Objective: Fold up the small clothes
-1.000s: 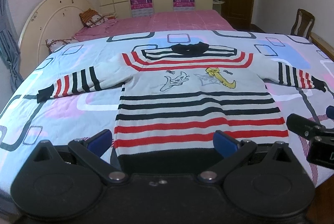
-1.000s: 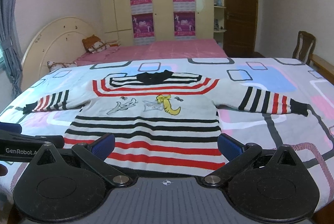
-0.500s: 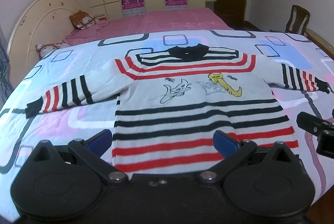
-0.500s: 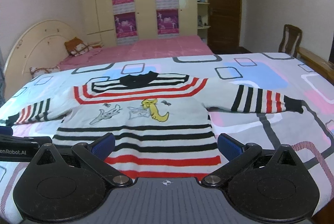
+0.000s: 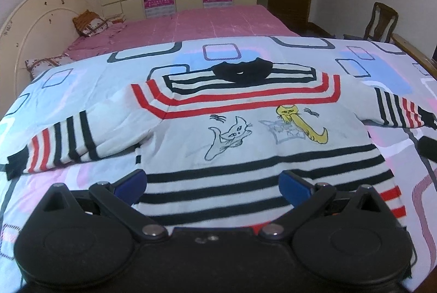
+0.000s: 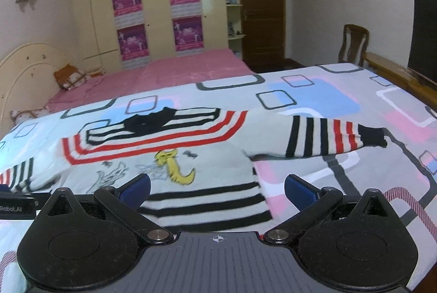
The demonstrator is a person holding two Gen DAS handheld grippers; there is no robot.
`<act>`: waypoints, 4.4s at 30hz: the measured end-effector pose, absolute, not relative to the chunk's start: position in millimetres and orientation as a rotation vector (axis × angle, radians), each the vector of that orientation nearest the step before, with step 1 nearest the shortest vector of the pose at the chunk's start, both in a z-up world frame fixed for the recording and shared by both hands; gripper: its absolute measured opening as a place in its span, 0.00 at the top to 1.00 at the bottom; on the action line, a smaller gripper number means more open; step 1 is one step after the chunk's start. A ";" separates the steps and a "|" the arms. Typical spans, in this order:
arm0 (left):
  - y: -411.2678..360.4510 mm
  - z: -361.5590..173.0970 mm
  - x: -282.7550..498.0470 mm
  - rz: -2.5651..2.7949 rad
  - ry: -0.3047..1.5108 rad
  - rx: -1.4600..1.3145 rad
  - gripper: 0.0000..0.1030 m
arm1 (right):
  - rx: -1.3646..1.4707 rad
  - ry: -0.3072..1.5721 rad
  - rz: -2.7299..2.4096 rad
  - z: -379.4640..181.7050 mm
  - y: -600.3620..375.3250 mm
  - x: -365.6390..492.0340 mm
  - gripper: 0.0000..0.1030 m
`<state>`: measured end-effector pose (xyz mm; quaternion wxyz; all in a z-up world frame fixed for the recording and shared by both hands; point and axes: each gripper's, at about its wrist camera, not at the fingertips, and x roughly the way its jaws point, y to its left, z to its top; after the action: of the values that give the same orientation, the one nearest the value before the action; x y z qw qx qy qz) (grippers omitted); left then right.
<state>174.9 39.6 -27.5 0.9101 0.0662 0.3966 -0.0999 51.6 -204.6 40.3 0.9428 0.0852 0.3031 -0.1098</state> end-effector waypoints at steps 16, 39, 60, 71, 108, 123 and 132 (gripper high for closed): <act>-35.7 -65.0 247.6 -0.130 0.863 0.112 0.00 | 0.241 0.683 -0.332 -11.5 -361.7 122.6 0.01; -107.6 -103.8 302.2 -0.117 0.925 0.189 0.11 | 0.421 0.743 -0.612 -87.5 -549.9 156.6 0.54; -23.1 -92.6 315.4 -0.143 0.908 0.097 0.22 | 0.239 0.507 -0.188 10.0 -363.8 207.0 0.92; 54.5 -93.9 328.2 -0.098 0.946 -0.021 0.17 | 0.193 0.710 0.150 -48.3 -174.7 253.4 0.92; 36.2 -77.1 375.8 -0.269 0.807 -0.272 0.93 | 0.200 0.825 -0.161 -83.4 -312.2 208.0 0.76; 52.7 -117.3 365.3 -0.115 0.867 -0.145 0.80 | 0.179 0.844 -0.104 -62.2 -320.1 182.1 0.83; 23.4 -105.9 371.6 -0.198 0.837 -0.114 0.76 | 0.169 0.758 -0.089 -47.2 -330.5 232.6 0.41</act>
<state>371.6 23.4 -105.9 0.9073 -0.0552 0.4056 -0.0960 232.6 -330.5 -47.2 0.9245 0.0825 0.3695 -0.0432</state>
